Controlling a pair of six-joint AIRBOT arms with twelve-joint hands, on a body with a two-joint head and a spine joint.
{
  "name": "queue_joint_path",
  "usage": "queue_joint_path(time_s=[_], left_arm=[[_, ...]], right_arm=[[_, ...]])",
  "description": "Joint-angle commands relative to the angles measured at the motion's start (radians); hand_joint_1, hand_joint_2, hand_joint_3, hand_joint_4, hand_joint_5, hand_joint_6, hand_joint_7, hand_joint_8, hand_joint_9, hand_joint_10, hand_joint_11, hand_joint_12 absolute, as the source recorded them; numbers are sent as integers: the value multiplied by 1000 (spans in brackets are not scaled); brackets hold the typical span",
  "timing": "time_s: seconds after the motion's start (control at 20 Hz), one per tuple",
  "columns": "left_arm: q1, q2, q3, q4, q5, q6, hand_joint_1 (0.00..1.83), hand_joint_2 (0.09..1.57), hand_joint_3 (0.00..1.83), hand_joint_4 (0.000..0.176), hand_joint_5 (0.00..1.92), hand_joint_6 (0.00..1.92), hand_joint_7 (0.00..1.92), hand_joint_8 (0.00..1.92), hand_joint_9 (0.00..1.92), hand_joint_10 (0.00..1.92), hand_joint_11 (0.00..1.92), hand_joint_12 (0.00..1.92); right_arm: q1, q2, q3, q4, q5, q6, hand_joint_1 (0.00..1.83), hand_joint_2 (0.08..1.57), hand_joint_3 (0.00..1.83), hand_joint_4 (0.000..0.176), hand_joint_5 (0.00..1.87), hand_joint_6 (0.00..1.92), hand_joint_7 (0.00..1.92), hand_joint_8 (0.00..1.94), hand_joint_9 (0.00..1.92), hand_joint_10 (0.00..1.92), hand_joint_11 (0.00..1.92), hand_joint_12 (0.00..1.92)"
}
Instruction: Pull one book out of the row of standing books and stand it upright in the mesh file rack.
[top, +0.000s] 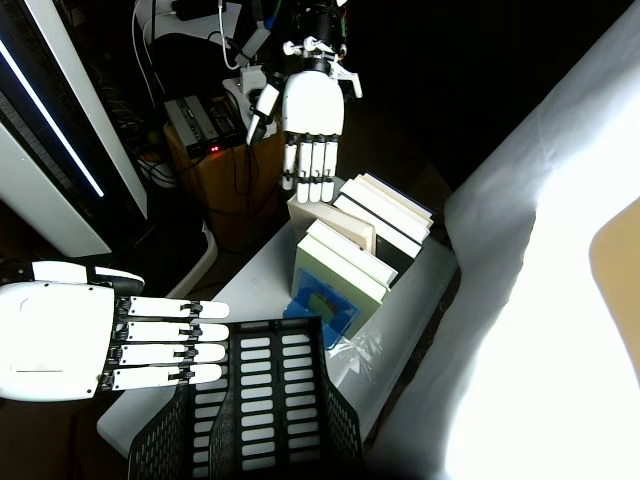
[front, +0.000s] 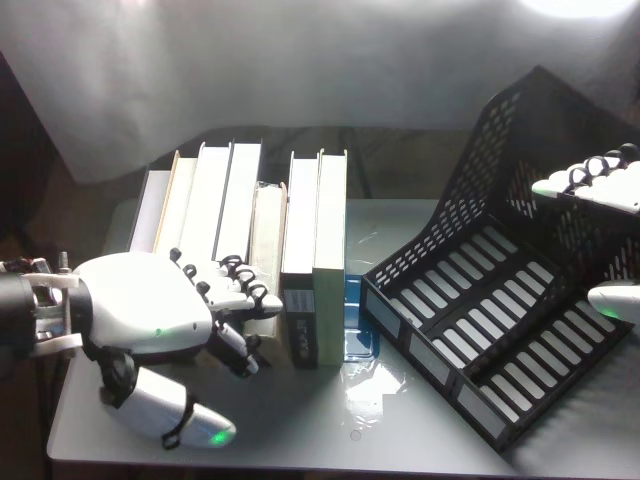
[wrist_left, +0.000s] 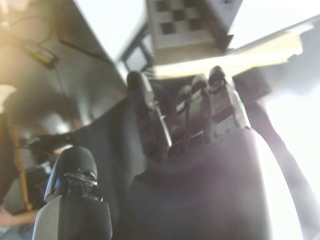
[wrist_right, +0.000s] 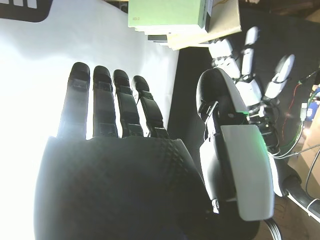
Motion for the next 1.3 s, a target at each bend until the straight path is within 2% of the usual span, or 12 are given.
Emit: queue_joint_path(time_s=[0.0, 0.1, 0.2, 0.25, 0.3, 0.5, 0.75, 0.8, 0.95, 1.1, 1.15, 1.25], left_arm=[[2, 11, 4, -50, -89, -1, 85, 1199, 8, 13, 577, 5, 0, 0, 0, 0, 0, 0], [5, 29, 1, -92, -117, -1, 164, 1176, 0, 27, 604, 13, 20, 6, 0, 0, 0, 0], [-2, 56, -13, -141, -137, -1, 93, 1198, 7, 58, 540, 0, 0, 0, 0, 0, 0, 0], [-6, 58, -13, -158, -137, -1, 34, 1228, 18, 64, 370, 0, 0, 0, 0, 0, 0, 0], [-10, 58, -10, -187, -134, -1, 66, 1211, 8, 71, 375, 16, 0, 0, 0, 0, 0, 0], [-40, 39, 4, -201, -79, -1, 0, 1231, 12, 45, 445, 43, 0, 0, 0, 0, 0, 0], [-64, -8, 41, -200, 18, -1, 0, 1239, 11, 43, 481, 38, 0, 0, 0, 0, 0, 0], [-64, -15, 46, -200, 31, -1, 0, 1239, 10, 32, 496, 42, 0, 0, 0, 0, 0, 0], [-53, -38, 59, -200, 68, -1, 0, 1245, 11, 30, 521, 48, 0, 0, 0, 0, 0, 0], [-28, -41, 48, -196, 58, -1, 10, 1260, 13, 42, 499, 32, 0, 0, 0, 0, 0, 0], [-17, -33, 37, -175, 46, -1, 50, 1234, 0, 58, 526, 38, 0, 0, 0, 0, 0, 0], [4, -15, 17, -161, 27, -1, 58, 1232, 0, 43, 531, 38, 0, 0, 0, 0, 0, 0]], right_arm=[[1, 8, 5, 21, 110, 9, 413, 1346, 3, 0, 0, 0, 0, 0, 0, 0, 0, 0], [-2, 8, 6, 23, 111, 10, 429, 1348, 3, 0, 0, 0, 0, 0, 0, 0, 0, 0], [-3, 7, 7, 26, 112, 10, 430, 1345, 2, 0, 0, 0, 0, 0, 0, 0, 0, 0], [-5, 7, 7, 27, 113, 10, 431, 1348, 3, 0, 0, 0, 0, 0, 0, 0, 0, 0], [-6, 7, 7, 29, 114, 10, 427, 1348, 3, 0, 0, 0, 0, 0, 0, 0, 0, 0], [-10, 7, 7, 33, 116, 10, 430, 1344, 0, 0, 0, 0, 0, 0, 0, 0, 0, 0], [-17, 3, 10, 35, 120, 22, 408, 1346, 2, 0, 0, 0, 0, 0, 0, 0, 0, 0], [-18, 1, 12, 35, 121, 24, 410, 1350, 3, 0, 0, 0, 0, 0, 0, 0, 0, 0], [-20, 0, 12, 36, 122, 25, 409, 1352, 2, 0, 0, 0, 0, 0, 0, 0, 0, 0], [-23, 0, 12, 39, 123, 27, 427, 1348, 0, 0, 0, 0, 0, 0, 0, 0, 0, 0], [-24, 0, 12, 40, 123, 27, 399, 1347, 0, 0, 0, 0, 0, 0, 0, 0, 0, 0], [-25, 0, 12, 42, 124, 27, 396, 1347, 0, 0, 0, 0, 0, 0, 0, 0, 0, 0]])
